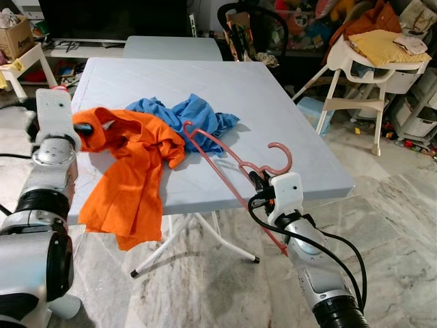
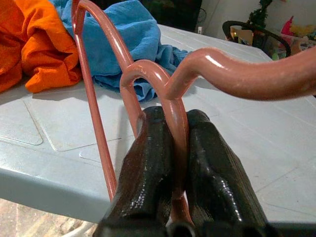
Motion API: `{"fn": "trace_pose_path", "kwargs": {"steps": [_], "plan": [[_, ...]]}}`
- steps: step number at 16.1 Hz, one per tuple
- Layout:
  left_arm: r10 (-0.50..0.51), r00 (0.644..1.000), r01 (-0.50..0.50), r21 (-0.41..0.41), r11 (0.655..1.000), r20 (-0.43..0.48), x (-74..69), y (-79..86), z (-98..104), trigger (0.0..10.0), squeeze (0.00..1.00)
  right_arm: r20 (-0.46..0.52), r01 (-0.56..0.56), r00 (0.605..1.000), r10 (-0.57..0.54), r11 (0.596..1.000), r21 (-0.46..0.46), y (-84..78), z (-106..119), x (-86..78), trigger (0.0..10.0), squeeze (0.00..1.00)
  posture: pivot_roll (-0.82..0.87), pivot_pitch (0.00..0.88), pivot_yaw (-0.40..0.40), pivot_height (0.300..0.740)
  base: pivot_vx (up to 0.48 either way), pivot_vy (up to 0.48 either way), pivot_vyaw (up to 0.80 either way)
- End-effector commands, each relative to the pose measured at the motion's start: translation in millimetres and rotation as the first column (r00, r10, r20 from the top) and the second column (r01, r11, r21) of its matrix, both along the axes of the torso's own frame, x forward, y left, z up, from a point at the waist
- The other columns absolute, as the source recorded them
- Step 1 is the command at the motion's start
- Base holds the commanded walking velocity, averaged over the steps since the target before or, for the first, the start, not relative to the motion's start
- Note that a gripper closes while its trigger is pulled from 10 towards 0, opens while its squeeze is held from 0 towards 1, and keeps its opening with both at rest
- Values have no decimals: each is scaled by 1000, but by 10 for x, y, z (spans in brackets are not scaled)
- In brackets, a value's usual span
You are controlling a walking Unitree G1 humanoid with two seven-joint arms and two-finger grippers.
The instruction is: Hang hanger
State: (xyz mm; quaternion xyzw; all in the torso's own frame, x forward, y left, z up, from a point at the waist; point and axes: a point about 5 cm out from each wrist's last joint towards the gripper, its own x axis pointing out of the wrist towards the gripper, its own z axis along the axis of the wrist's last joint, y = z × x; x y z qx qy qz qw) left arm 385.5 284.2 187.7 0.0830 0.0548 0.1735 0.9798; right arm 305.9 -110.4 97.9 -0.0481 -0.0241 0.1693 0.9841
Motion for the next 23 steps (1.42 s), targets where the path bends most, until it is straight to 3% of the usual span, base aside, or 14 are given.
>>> {"fn": "trace_pose_path", "kwargs": {"steps": [1,4,6,8,10,12,13,14,16,17,20,21,22,23], "plan": [[-39,999,36,-88,996,-37,-10,-45,-111,10000,1000,-52,8,999,-9,1000,-19,-31,-97,-28,10000,0,-15,16,-44,740,0,0,0],[-85,995,81,-72,994,-45,-86,-70,-227,10000,1000,-56,4,998,-6,1000,-22,-36,-104,-29,10000,0,-6,22,-50,740,0,0,0],[-190,971,147,-261,954,-147,-352,-225,-596,10000,1000,-60,-4,998,2,1000,-27,-29,-107,-23,10000,0,2,24,-54,740,0,0,0],[-236,954,187,-250,950,-185,-587,-290,-793,10000,1000,-60,-6,998,4,1000,-26,-24,-104,-23,10000,0,10,24,-59,740,0,0,0],[-262,934,250,-77,965,-243,-783,-279,-890,10000,1000,-63,-12,998,11,1000,-25,-20,-107,-24,10000,0,17,27,-67,740,0,0,0],[-222,943,214,-59,975,-247,-936,-261,-832,10000,1000,-68,-21,997,19,999,-28,-7,-118,-24,10000,0,19,28,-68,740,0,0,0],[-194,950,237,162,958,-243,-1016,-258,-773,10000,1000,-68,-23,997,21,999,-28,-3,-117,-22,10000,0,28,32,-71,740,0,0,0],[-175,959,223,215,951,-224,-1042,-251,-757,10000,1000,-69,-24,997,22,999,-28,0,-117,-19,10000,0,29,32,-70,740,0,0,0],[-112,974,156,226,962,-196,-1127,-220,-801,10000,1000,-70,-24,997,22,999,-27,7,-121,-17,10000,0,29,32,-68,740,0,0,0],[-102,972,141,175,975,-212,-1152,-230,-843,10000,1000,-70,-24,997,22,999,-27,8,-122,-18,10000,0,28,31,-67,740,0,0,0],[-103,971,156,247,956,-216,-1135,-250,-839,10000,1000,-69,-23,997,21,999,-27,6,-123,-19,10000,0,25,29,-65,740,0,0,0],[-111,971,166,261,951,-213,-1117,-247,-829,10000,933,-69,-22,997,20,999,-27,1,-125,-17,10000,0,24,29,-64,740,0,0,0],[-98,976,142,226,964,-195,-1093,-218,-818,10000,0,-70,-22,997,20,999,-28,0,-124,-12,10000,0,22,27,-67,740,0,0,0],[-88,984,114,172,978,-156,-1063,-190,-787,10000,0,-69,-22,997,20,999,-29,-1,-121,-10,10000,0,21,26,-66,740,0,0,0]]}}
